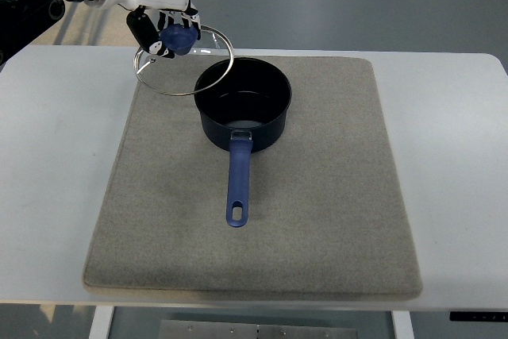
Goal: Open pot lid and place left with left hand
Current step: 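Lift the glass lid off the pot and carry it away from the pot, then lower the lid onto the mat beside the pot and open the left hand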
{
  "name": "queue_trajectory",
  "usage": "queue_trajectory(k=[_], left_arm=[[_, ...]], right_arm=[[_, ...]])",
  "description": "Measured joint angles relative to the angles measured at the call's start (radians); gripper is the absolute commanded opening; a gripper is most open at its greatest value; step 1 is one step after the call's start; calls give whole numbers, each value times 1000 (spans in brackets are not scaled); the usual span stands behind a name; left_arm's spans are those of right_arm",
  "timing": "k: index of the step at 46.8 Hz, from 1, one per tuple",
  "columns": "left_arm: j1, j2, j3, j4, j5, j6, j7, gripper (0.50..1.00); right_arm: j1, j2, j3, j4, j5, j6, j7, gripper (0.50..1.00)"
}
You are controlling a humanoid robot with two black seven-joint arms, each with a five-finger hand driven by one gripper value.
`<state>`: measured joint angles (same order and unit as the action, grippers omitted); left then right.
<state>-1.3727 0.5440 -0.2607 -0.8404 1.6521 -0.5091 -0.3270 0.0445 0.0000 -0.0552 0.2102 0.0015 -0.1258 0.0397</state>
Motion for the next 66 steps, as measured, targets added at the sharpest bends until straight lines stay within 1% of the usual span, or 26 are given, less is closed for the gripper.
queue_trajectory(k=[9, 19, 22, 29, 54, 56, 58, 63, 66], left_arm=[[46, 62, -2, 2, 7, 6, 0, 500], [96, 94, -2, 6, 8, 11, -3, 500], [111, 94, -2, 10, 7, 28, -3, 500], [147, 87, 3, 12, 13, 97, -2, 500], [198, 21, 17, 43, 4, 109, 2, 500], [201, 21, 17, 43, 1, 110, 2, 520], [203, 20, 17, 43, 0, 110, 2, 561], [204, 19, 16, 43, -2, 111, 2, 735], [204, 19, 13, 43, -4, 121, 2, 805]], right_arm=[[0, 0, 0, 0, 0, 0, 0, 915], [0, 0, 0, 0, 0, 0, 0, 915], [0, 0, 0, 0, 0, 0, 0, 915], [0, 0, 0, 0, 0, 0, 0, 915], [0, 0, 0, 0, 0, 0, 0, 915], [0, 0, 0, 0, 0, 0, 0, 915], [0, 0, 0, 0, 0, 0, 0, 915], [0, 0, 0, 0, 0, 0, 0, 915], [0, 0, 0, 0, 0, 0, 0, 915]])
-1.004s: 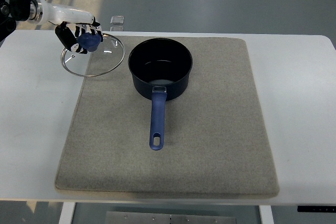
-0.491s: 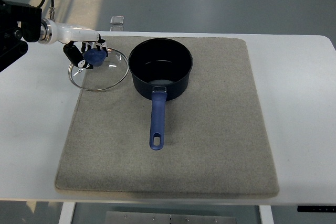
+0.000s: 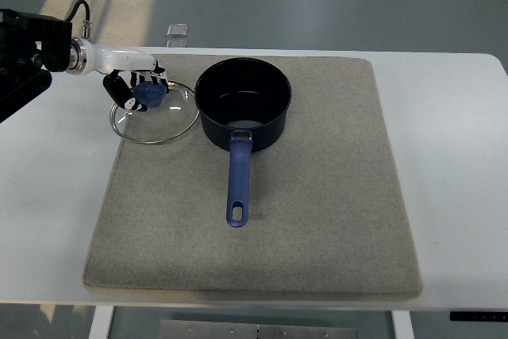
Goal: Open pot lid and place left with left hand
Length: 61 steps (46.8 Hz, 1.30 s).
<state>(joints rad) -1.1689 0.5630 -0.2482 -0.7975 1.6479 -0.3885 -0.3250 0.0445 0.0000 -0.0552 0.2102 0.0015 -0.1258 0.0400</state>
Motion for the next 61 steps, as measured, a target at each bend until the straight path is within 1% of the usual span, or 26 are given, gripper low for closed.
queue_trajectory(k=[2, 3, 6, 9, 12, 18, 20, 26, 34, 39, 44, 51, 57, 61], left_arm=[[0, 0, -1, 0, -2, 18, 0, 868], [0, 0, -1, 0, -2, 29, 0, 887], [2, 1, -1, 0, -3, 63, 0, 923], [3, 1, 0, -1, -4, 84, 0, 928], [3, 1, 1, -1, -5, 89, 0, 960], [12, 2, 0, -7, -12, 91, 0, 966], [16, 2, -4, -9, -28, 92, 1, 990], [17, 10, -11, -9, -171, 109, 1, 992], [34, 19, -12, -1, -555, 187, 2, 992], [39, 20, -10, -1, -725, 217, 2, 992], [44, 20, -10, -2, -856, 220, 1, 992], [80, 18, -15, -3, -1147, 218, 1, 992], [122, 18, -31, -2, -1361, 201, 2, 992], [161, 17, -84, -3, -1402, 167, 6, 992]], right_arm=[[0, 0, 0, 0, 0, 0, 0, 915], [0, 0, 0, 0, 0, 0, 0, 915], [0, 0, 0, 0, 0, 0, 0, 915], [0, 0, 0, 0, 0, 0, 0, 915], [0, 0, 0, 0, 0, 0, 0, 915], [0, 0, 0, 0, 0, 0, 0, 915], [0, 0, 0, 0, 0, 0, 0, 915], [0, 0, 0, 0, 0, 0, 0, 915], [0, 0, 0, 0, 0, 0, 0, 915], [0, 0, 0, 0, 0, 0, 0, 915], [0, 0, 0, 0, 0, 0, 0, 915], [0, 0, 0, 0, 0, 0, 0, 915], [0, 0, 0, 0, 0, 0, 0, 915], [0, 0, 0, 0, 0, 0, 0, 915]])
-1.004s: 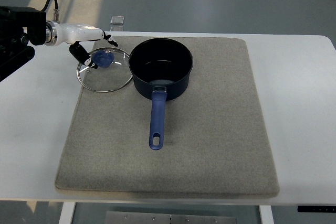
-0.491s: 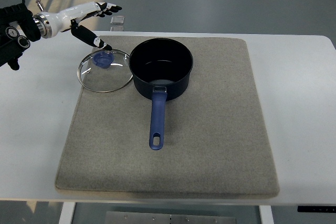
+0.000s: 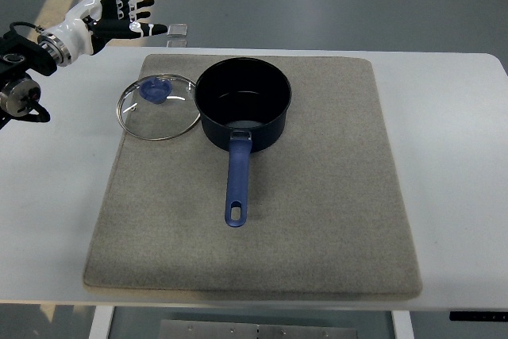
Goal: Open pot lid and place left with left hand
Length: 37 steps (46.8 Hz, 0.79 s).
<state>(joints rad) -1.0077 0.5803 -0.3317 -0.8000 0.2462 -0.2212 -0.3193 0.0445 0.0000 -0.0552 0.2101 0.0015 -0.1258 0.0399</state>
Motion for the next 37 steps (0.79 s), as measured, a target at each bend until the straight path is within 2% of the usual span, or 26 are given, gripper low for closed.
queue_trajectory(k=[8, 15, 21, 30, 37], left_arm=[[110, -2, -191, 19, -9, -211, 26, 992], [177, -12, -340, 41, -10, -306, 164, 992], [241, -14, -466, 42, -11, -374, 245, 992], [313, -74, -611, 48, -129, -390, 414, 992], [335, -77, -639, 52, -313, -390, 477, 992]], right_arm=[[0, 0, 0, 0, 0, 0, 0, 915], [0, 0, 0, 0, 0, 0, 0, 915], [0, 0, 0, 0, 0, 0, 0, 915], [0, 0, 0, 0, 0, 0, 0, 915], [0, 0, 0, 0, 0, 0, 0, 915]])
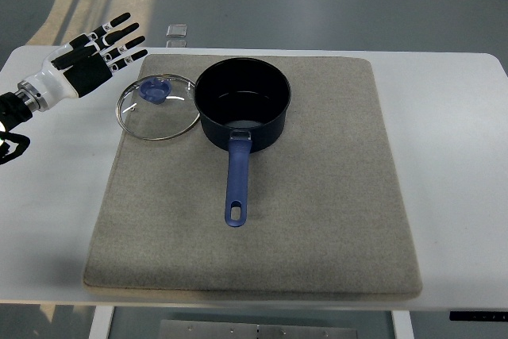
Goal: Open pot lid and place left with left hand
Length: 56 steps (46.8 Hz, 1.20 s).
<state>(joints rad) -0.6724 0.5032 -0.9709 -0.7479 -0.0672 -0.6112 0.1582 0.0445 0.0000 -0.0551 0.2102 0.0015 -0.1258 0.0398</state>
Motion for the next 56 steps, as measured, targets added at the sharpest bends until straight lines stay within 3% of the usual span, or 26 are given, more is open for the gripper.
queue_trajectory(k=[19, 56], left_arm=[[-36, 0, 10, 87, -24, 0, 19, 994], [-38, 2, 13, 82, -17, 0, 18, 992]], right_arm=[[0, 0, 0, 0, 0, 0, 0, 915], [0, 0, 0, 0, 0, 0, 0, 915]])
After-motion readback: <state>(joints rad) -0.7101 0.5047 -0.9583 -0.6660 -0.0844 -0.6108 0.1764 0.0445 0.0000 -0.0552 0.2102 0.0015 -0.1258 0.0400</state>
